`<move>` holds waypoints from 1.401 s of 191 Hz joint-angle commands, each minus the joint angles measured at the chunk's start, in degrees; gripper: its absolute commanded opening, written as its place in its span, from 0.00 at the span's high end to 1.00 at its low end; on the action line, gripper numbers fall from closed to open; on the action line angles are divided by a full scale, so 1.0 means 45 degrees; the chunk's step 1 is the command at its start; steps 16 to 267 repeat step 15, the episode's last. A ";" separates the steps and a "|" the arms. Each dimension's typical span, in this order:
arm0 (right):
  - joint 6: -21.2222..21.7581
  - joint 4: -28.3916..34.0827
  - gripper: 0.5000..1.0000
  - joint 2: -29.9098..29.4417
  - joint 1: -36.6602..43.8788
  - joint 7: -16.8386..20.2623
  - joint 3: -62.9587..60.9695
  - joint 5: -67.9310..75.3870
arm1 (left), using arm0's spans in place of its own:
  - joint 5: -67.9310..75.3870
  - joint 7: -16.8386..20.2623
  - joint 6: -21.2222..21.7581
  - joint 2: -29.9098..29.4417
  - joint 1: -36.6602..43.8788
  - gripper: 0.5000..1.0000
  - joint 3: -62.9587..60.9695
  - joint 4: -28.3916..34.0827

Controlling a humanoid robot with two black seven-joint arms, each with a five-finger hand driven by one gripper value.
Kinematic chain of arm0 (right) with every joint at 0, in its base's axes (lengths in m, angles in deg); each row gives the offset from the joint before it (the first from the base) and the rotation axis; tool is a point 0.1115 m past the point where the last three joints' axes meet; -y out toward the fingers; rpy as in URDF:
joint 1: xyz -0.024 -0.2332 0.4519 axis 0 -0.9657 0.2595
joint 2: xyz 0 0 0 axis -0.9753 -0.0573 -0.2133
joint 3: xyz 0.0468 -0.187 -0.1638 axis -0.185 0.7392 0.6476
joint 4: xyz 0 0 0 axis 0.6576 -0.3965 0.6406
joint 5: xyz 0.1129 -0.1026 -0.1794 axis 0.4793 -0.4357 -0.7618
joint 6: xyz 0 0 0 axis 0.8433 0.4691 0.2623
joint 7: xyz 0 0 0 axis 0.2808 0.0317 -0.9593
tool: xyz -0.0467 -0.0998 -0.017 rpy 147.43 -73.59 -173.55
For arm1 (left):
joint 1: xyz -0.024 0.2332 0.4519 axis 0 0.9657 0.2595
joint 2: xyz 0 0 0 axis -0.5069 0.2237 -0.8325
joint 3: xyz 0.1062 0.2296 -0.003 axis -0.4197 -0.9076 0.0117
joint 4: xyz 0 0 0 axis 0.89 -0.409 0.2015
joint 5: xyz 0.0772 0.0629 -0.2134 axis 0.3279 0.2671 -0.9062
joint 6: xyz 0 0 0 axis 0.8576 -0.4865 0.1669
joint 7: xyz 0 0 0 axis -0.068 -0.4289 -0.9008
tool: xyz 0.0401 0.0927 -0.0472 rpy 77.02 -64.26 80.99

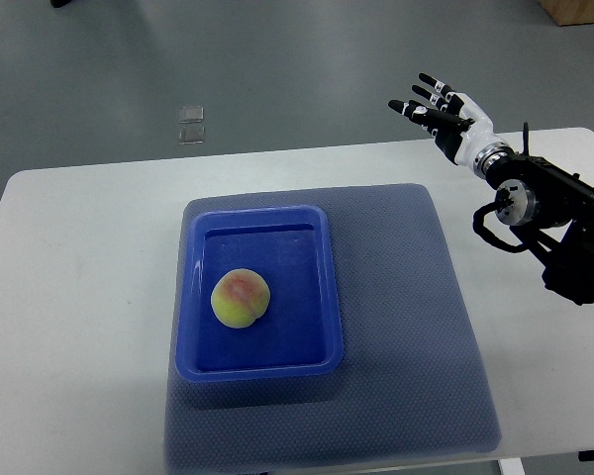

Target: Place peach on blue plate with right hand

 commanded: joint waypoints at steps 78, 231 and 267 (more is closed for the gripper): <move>0.0083 -0.0006 0.14 0.0013 -0.0267 -0.0074 -0.0019 0.0012 | 0.0000 0.0020 -0.0001 0.0000 0.0000 0.00 0.0001 0.0018; 0.0083 -0.0006 0.14 0.0013 -0.0267 -0.0074 -0.0019 0.0012 | 0.0000 0.0020 -0.0001 0.0000 0.0000 0.00 0.0001 0.0018; 0.0083 -0.0006 0.14 0.0013 -0.0267 -0.0074 -0.0019 0.0012 | 0.0000 0.0020 -0.0001 0.0000 0.0000 0.00 0.0001 0.0018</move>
